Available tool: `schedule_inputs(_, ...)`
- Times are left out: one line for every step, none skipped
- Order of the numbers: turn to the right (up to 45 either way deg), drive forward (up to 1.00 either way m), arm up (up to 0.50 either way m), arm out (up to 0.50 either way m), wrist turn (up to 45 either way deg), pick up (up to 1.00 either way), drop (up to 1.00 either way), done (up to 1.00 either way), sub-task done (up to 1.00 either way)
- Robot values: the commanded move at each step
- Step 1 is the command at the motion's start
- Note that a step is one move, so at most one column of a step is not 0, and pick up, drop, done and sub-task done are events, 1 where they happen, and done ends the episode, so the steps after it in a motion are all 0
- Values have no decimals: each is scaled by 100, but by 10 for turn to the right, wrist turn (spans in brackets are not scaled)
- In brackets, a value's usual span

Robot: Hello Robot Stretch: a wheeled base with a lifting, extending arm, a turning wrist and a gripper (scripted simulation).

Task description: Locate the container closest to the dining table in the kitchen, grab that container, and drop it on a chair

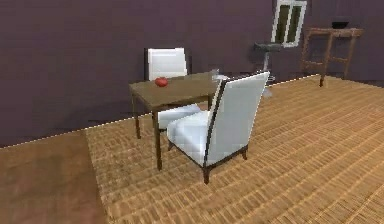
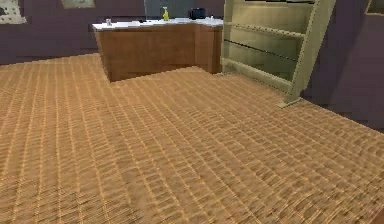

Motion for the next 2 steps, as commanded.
schedule_inputs(-210, 0, 0, 0, 0, 0, 0, 0, 0)
schedule_inputs(0, 90, 0, 0, 0, 0, 0, 0, 0)
